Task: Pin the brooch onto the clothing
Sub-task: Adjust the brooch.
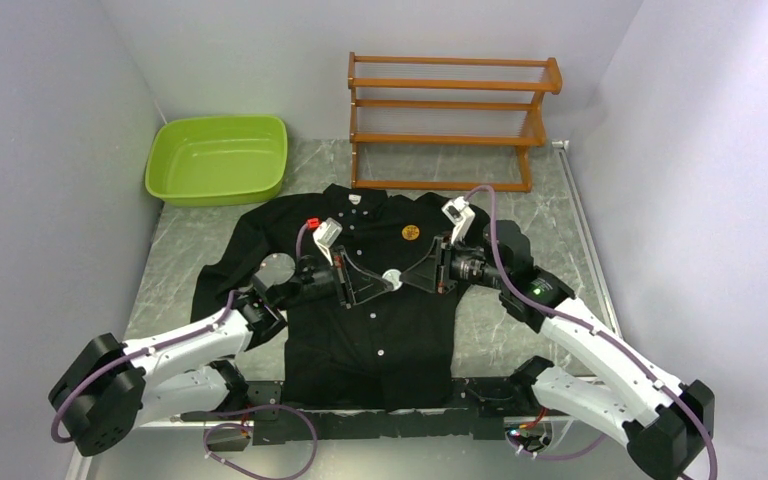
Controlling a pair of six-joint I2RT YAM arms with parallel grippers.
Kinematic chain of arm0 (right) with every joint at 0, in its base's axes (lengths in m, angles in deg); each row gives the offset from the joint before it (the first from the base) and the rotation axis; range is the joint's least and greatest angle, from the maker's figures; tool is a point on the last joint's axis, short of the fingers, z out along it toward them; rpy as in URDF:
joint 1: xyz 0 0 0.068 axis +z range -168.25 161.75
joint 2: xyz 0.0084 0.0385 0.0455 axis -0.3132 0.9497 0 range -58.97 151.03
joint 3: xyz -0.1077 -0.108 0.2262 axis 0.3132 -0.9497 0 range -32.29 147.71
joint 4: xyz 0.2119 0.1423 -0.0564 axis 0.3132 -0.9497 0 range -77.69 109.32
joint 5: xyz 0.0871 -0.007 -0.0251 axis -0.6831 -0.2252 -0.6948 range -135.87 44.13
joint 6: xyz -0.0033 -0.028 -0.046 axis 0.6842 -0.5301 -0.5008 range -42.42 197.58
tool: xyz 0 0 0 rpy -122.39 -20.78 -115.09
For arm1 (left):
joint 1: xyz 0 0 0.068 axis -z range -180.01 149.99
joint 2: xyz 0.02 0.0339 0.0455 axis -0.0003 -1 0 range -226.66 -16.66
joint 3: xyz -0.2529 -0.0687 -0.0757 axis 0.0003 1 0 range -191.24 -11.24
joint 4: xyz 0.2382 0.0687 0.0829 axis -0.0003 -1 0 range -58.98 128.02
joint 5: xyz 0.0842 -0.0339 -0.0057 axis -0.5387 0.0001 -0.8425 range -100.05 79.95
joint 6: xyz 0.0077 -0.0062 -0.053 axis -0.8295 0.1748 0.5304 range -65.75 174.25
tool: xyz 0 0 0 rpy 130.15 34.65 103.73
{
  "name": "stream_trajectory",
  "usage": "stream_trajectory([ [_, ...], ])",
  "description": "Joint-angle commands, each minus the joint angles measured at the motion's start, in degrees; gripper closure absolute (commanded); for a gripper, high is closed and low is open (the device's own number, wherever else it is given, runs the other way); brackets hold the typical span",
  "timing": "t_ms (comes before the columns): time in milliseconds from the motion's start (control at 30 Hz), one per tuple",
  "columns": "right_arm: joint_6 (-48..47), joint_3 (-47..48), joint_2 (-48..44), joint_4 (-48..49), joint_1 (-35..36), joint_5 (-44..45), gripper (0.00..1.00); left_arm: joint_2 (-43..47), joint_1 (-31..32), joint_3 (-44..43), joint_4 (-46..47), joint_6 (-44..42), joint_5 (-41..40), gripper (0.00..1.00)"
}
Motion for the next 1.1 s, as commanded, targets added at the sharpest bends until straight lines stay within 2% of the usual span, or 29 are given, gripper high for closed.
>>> stream_trajectory([
  [0,-2.61,-2.56,-3.42,4.50,-1.24,1.87,0.65,2.42,1.00,-0.09,4.17,1.05,2.43,0.97],
  [100,-2.22,-5.03,-5.03,11.16,-1.16,-5.24,0.43,3.57,1.00,-0.08,2.66,0.55,2.04,0.97],
  [133,-2.03,-5.44,-4.72,12.75,-1.16,-7.12,0.40,3.72,1.00,-0.21,2.16,0.43,2.04,0.97],
  [233,-2.05,-5.34,-2.48,14.19,-0.93,-10.23,0.38,3.58,1.08,-0.47,2.18,0.48,2.42,0.97],
  [433,-3.43,-3.77,-0.36,14.85,1.23,-10.55,0.41,2.16,1.14,-0.77,3.61,1.28,3.48,0.97],
  [500,-4.19,-2.91,0.29,13.84,1.90,-9.48,0.46,1.85,1.19,-0.75,4.14,1.44,3.66,0.97],
  [600,-5.36,-2.01,1.48,12.13,2.81,-7.74,0.60,1.78,1.34,-0.87,4.29,1.50,3.69,0.97],
  [733,-6.17,-1.27,1.84,9.00,3.94,-2.94,0.90,2.03,1.52,-1.32,3.43,1.10,3.78,0.98],
  [800,-6.98,-0.23,1.85,5.71,4.68,1.70,0.98,2.23,1.61,-1.52,3.16,0.96,3.74,0.97],
  [900,-7.18,0.67,1.33,1.10,5.37,9.88,1.00,2.59,1.79,-1.55,2.81,0.70,3.47,0.98],
  [1067,-3.19,-2.65,-2.11,4.04,5.30,12.13,1.00,3.63,1.73,-0.24,2.70,0.40,2.60,0.97],
])
